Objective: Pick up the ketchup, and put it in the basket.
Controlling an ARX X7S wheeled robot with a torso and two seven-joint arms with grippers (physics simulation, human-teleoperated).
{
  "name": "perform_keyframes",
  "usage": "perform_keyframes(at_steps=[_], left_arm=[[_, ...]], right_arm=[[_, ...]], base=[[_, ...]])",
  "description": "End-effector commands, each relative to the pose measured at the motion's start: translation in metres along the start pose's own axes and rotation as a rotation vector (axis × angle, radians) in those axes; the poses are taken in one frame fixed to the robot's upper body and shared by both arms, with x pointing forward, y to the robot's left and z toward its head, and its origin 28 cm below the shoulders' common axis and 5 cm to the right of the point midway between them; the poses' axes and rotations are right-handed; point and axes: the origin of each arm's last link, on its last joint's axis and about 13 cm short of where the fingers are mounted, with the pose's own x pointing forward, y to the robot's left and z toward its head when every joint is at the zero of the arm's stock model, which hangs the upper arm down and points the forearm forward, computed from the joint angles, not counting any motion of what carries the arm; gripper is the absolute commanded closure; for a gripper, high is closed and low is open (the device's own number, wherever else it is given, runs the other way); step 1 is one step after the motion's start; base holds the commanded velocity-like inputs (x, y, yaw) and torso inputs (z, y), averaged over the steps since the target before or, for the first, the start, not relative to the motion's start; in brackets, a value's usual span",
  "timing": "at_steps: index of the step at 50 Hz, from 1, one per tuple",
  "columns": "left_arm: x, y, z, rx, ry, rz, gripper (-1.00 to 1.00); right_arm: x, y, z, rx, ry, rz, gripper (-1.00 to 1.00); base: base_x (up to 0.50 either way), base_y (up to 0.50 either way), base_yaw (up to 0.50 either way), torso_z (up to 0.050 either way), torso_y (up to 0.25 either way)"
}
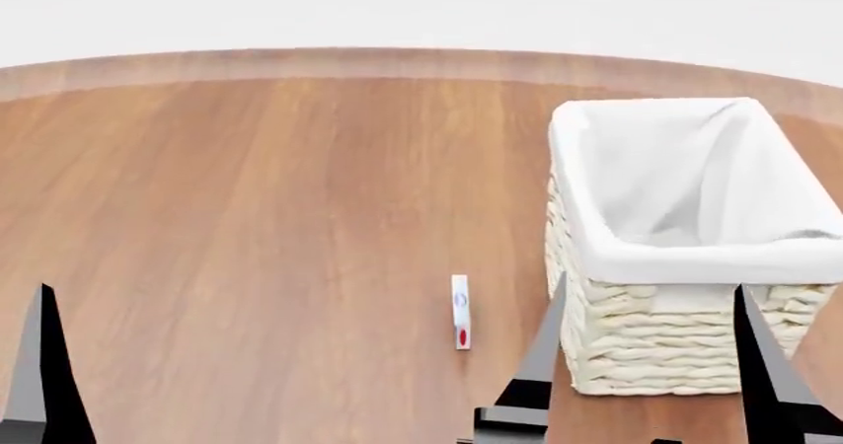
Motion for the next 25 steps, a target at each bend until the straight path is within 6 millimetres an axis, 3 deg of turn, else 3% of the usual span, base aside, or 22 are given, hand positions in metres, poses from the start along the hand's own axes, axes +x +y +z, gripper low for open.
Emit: perform_keyframes(at_steps=[1, 12, 19, 25], left_arm=[[-0.0002, -0.0006, 0.0015, -0.004, -0.001, -0.003, -1.0], [-0.0003, -0.001, 0.0011, -0.009, 0.002, -0.004, -1.0], [-0.0003, -0.0007, 0.0006, -0.012, 0.0, -0.003, -1.0], [-0.0001, -0.0004, -0.0013, -0.013, 0.002, -0.003, -1.0]], right_arm=[[0.0, 0.0, -0.0004, -0.001, 0.005, -0.001, -1.0], [0.0005, 0.0, -0.0031, -0.009, 0.017, -0.002, -1.0], [-0.0012, -0.0014, -0.001, 0.047, -0.01, -0.004, -1.0], [-0.0014, -0.0006, -0.0015, 0.056, -0.013, 0.001, -1.0]], base=[[0.5, 0.0, 0.0, 0.0, 0.0], [0.5, 0.0, 0.0, 0.0, 0.001], [0.02, 0.0, 0.0, 0.0, 0.0], [-0.01, -0.5, 0.0, 0.0, 0.0]])
